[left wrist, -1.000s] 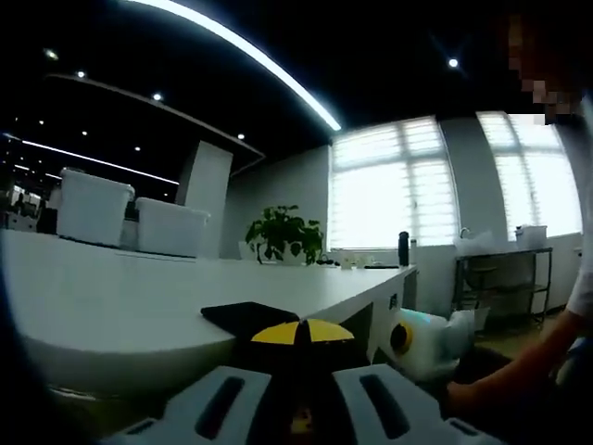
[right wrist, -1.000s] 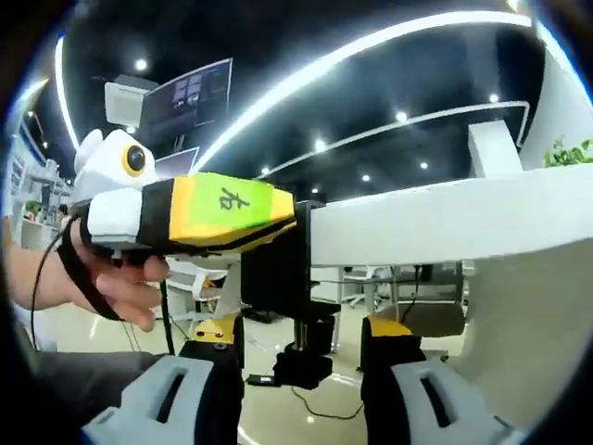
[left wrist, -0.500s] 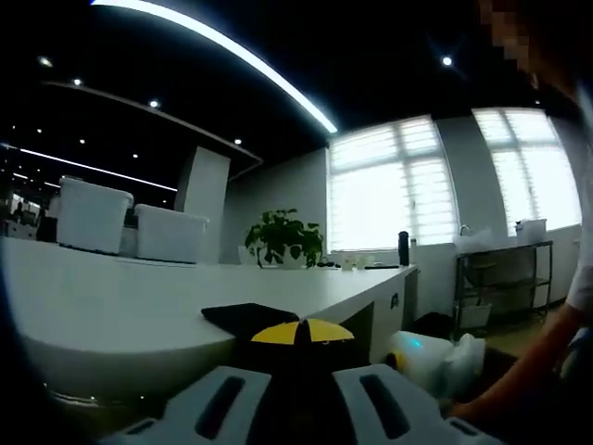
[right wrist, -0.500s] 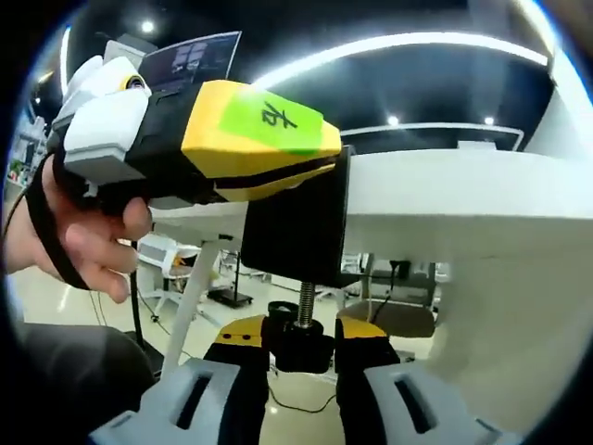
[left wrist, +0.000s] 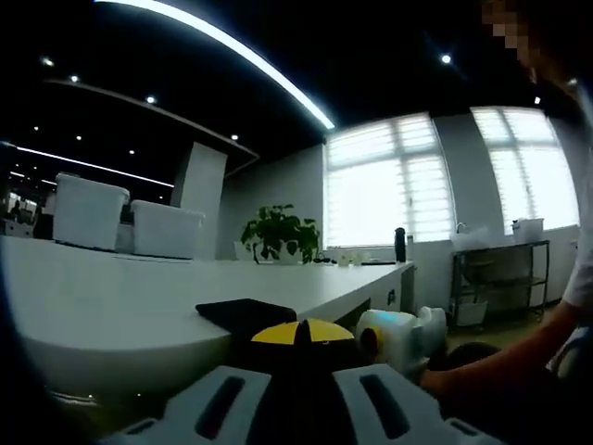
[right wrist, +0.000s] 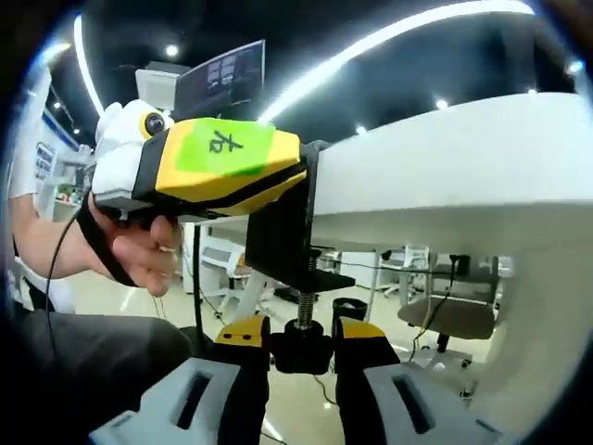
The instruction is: Clamp the fixed fixture on the desktop, loosen the retaining clip, secure it to the edge of the desk, and tighten the retaining clip.
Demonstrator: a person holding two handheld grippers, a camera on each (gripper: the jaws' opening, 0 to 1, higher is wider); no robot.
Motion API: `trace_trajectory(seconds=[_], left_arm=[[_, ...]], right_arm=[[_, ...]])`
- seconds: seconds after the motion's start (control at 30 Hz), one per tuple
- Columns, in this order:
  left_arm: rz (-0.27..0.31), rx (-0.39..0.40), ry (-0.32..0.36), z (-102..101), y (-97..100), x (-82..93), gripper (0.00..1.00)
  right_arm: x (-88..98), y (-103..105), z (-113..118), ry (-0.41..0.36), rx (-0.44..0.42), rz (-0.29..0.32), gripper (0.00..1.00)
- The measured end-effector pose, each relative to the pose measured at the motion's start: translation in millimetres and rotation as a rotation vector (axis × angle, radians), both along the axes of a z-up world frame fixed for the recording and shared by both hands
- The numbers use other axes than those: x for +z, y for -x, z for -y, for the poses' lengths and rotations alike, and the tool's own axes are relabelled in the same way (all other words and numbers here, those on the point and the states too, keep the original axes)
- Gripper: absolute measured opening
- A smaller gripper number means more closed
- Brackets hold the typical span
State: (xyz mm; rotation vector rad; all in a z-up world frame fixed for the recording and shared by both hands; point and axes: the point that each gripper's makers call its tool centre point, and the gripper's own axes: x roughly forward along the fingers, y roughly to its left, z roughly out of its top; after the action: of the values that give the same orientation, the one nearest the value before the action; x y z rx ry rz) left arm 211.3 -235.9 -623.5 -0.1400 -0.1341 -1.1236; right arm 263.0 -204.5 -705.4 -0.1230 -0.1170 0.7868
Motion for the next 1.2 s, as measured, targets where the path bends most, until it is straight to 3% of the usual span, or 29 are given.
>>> trace_trajectory(seconds=[0.17, 0.2, 0.43, 0.5, 0.6, 0.63, 0.7, 0.83, 1.0, 1.2], left_arm=[[-0.004, -0.006, 0.001, 0, 0.4, -0.5, 0.03], [-0.002, -0.006, -0.001, 0, 0.7, -0.7, 0.03], [0.002, -0.009, -0.001, -1, -0.1, -1.8, 0.03], [0.003, -0.005, -0.001, -2, -0.6, -2.2, 0.03], [0.008, -0.002, -0.002, -3, -1.0, -2.5, 0.03], [0.009, -0.001, -0.003, -3, -1.1, -2.6, 0.03], [0.017, -0.001, -0.006, -3, -1.2, -2.7, 0.03], [0.028, -0.001, -0.010, -3, -1.2, -2.9, 0.03], [0.024, -0.009, 0.004, -2, -0.7, -3.2, 0.03], [0.044, -0.007, -0.006, 6, 1.8, -1.3, 0.03]], right_arm=[[-1.5, 4, -3, -0.028, 0.100, -0.040, 0.25], [-0.5, 4, -3, -0.028, 0.114, -0.018, 0.25], [-7.3, 7, -1, -0.056, 0.105, -0.033, 0.26], [-6.8, 7, 3, -0.083, 0.072, -0.029, 0.28], [-4.7, 7, 13, -0.199, -0.011, -0.061, 0.35], [-3.8, 7, 18, -0.243, -0.064, -0.075, 0.36], [-4.8, 11, 26, -0.259, -0.148, -0.076, 0.38], [-5.0, 21, 37, -0.199, -0.323, -0.024, 0.38], [2.2, 25, 43, -0.184, -0.503, 0.034, 0.38], [-1.2, 21, 38, -0.193, -0.540, 0.020, 0.36]])
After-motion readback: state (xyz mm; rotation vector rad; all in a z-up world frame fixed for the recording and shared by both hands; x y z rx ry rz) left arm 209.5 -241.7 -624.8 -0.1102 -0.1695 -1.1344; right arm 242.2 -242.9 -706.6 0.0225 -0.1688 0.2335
